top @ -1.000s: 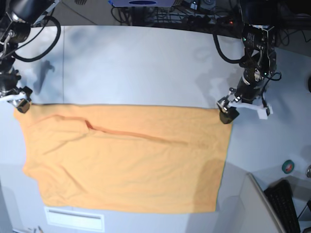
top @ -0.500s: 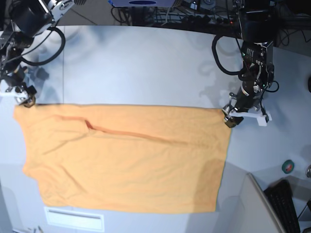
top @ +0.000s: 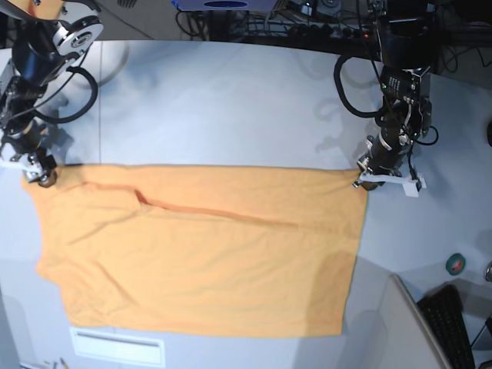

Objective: Layout the t-shirt on the table in an organized manner, then fold the t-shirt properly
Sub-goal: 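Lower the folded edge onto the shirt and open both grippers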

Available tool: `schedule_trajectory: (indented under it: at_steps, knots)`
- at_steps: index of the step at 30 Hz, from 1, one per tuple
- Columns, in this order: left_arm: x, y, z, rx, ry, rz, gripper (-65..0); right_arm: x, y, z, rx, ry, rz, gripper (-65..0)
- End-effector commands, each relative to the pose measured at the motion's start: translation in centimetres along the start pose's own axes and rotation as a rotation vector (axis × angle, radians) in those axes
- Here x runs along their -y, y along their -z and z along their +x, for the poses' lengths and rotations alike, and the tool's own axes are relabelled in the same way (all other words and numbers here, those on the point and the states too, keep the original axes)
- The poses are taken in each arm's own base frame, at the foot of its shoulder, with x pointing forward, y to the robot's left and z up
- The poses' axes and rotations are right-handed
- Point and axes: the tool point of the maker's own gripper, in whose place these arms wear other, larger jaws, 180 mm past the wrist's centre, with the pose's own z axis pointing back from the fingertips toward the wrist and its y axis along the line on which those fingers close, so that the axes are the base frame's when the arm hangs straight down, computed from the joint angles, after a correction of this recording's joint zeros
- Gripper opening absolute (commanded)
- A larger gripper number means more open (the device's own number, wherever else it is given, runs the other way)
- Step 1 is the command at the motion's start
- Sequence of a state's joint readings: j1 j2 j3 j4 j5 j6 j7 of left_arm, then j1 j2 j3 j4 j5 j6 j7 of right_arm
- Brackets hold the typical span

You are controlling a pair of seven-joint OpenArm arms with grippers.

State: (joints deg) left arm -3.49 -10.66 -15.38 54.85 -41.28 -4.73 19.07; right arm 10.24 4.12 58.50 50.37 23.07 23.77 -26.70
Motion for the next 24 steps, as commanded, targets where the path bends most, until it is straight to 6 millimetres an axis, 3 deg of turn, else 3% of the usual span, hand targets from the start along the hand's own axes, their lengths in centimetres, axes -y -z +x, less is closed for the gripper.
schedule_trajectory:
  at_steps: [1,12,14,15,18,24]
  knots:
    - [0.2,0.0,0.9,0.013,0.006,-0.004,-65.0,-0.3,0.1,1.4,0.034,-0.002,0.01,-27.2]
    - [0.3,0.0,1.2,0.018,0.011,-0.006,-65.0,0.5,1.3,1.8,0.056,0.046,0.002,-27.8]
    - [0.3,0.0,1.2,0.018,0.011,-0.006,-65.0,0.5,1.3,2.1,0.061,0.044,0.002,-33.5]
    - [0.3,0.0,1.2,0.018,0.011,-0.006,-65.0,0.5,1.3,2.1,0.061,0.044,0.002,-39.3]
    - [0.3,0.0,1.2,0.018,0.012,-0.006,-65.0,0.3,1.4,2.3,0.064,0.044,0.004,-63.2]
    - [0.1,-0.3,0.6,-0.014,0.019,-0.005,-65.0,1.2,1.0,1.6,0.046,0.039,-0.011,-65.0]
